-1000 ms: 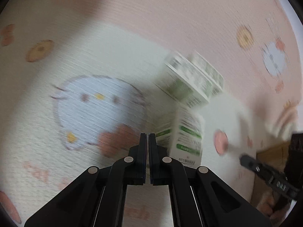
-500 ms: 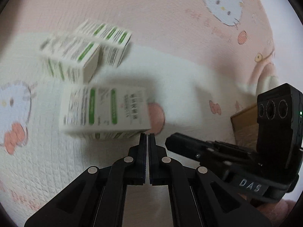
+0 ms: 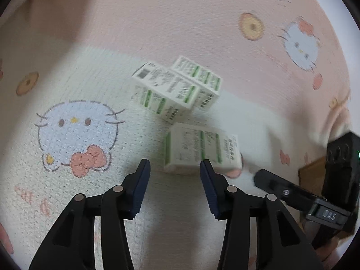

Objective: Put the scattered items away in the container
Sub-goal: 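Close the left gripper on a white green-printed medicine box and lift, then carry the medicine box with the left gripper over the cardboard box, then lower the medicine box into the cardboard box and open the left gripper, then move the left gripper back to the stacked white medicine boxes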

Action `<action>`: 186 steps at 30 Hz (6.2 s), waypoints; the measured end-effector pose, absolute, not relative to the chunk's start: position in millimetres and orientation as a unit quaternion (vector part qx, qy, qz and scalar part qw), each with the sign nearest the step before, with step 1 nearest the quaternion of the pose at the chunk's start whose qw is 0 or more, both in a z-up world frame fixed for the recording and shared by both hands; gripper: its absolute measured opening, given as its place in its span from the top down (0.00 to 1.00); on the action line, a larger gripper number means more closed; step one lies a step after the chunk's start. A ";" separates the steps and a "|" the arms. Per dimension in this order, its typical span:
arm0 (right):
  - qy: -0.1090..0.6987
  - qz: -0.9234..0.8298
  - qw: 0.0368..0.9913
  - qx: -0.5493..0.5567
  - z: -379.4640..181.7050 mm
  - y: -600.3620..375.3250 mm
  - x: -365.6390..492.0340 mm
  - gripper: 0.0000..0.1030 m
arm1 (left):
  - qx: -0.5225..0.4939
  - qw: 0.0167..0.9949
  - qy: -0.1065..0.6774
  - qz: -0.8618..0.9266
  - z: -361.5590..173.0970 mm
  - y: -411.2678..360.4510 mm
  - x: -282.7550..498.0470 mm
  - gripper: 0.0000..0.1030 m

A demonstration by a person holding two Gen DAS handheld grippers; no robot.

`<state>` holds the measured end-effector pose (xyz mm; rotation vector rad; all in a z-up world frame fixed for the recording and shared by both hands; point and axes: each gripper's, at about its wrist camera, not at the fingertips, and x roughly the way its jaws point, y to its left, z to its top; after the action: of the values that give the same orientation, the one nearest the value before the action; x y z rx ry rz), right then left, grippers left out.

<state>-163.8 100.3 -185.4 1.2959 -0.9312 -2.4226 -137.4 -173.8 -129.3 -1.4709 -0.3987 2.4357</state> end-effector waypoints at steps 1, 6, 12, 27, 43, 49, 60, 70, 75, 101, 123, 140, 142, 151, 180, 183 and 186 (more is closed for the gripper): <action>-0.326 -0.829 0.118 0.439 -185.6 100.8 -166.2 0.35 | -0.507 0.136 -0.150 0.838 -130.5 -175.4 -139.8 0.51; -0.355 -0.817 0.121 0.438 -189.1 102.6 -179.6 0.35 | -0.499 0.139 -0.211 0.829 -135.3 -184.1 -155.8 0.51; -0.362 -0.827 0.110 0.415 -189.1 100.9 -187.8 0.35 | -0.514 0.166 -0.238 0.807 -149.0 -175.1 -161.6 0.52; -0.296 -0.860 0.066 0.410 -180.7 110.8 -139.9 0.76 | -0.533 0.247 -0.228 0.776 -140.9 -112.9 -126.1 0.60; -0.275 -0.862 -0.022 0.424 -175.7 156.0 -30.5 0.76 | -0.581 0.312 -0.189 0.727 -149.6 -42.9 -59.8 0.60; -0.275 -0.863 -0.022 0.423 -185.9 156.0 -19.8 0.76 | -0.573 0.307 -0.186 0.736 -148.6 -42.1 -52.5 0.60; -0.323 -0.851 -0.016 0.414 -196.0 161.5 -28.8 0.60 | -0.571 0.306 -0.170 0.743 -144.4 -37.8 -59.7 0.61; -0.292 -0.894 -0.066 0.333 -128.2 159.7 -6.8 0.62 | -0.504 0.356 -0.169 0.769 -63.8 -32.1 -50.3 0.62; -0.261 -0.919 -0.101 0.278 -64.7 173.5 25.8 0.62 | -0.441 0.405 -0.123 0.791 7.3 -1.7 -36.2 0.62; -0.374 -0.854 -0.160 0.324 -45.6 389.9 119.3 0.65 | -0.558 0.506 0.044 0.656 19.5 249.0 -53.7 0.62; -0.332 -0.760 -0.223 0.513 -81.9 380.7 93.9 0.55 | -0.482 0.496 0.118 0.713 44.4 243.5 -28.3 0.58; -0.404 -0.637 -0.187 0.629 -185.8 395.0 23.2 0.73 | -0.489 0.495 0.083 0.713 30.2 266.2 -86.7 0.71; -0.426 -0.635 -0.182 0.618 -190.0 399.1 19.5 0.73 | -0.496 0.497 0.077 0.708 26.4 265.7 -89.8 0.72; -0.338 -0.676 -0.206 0.622 -138.1 371.7 28.9 0.72 | -0.505 0.480 0.070 0.714 41.1 241.9 -80.9 0.65; -0.236 -0.862 -0.097 0.438 -0.9 191.1 -115.4 0.28 | -0.501 0.280 0.026 0.819 -28.8 -63.5 -144.9 0.47; -0.248 -0.855 -0.071 0.451 -21.3 174.7 -144.2 0.28 | -0.520 0.241 0.000 0.819 -50.4 -90.5 -161.0 0.47; -0.244 -0.853 -0.045 0.459 -41.5 163.3 -174.0 0.28 | -0.527 0.221 -0.042 0.819 -63.5 -113.2 -176.1 0.47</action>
<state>-174.0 163.3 -41.5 1.4831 -0.7890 -2.7599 -176.1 -113.2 -63.5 -1.4580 -0.1154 2.2655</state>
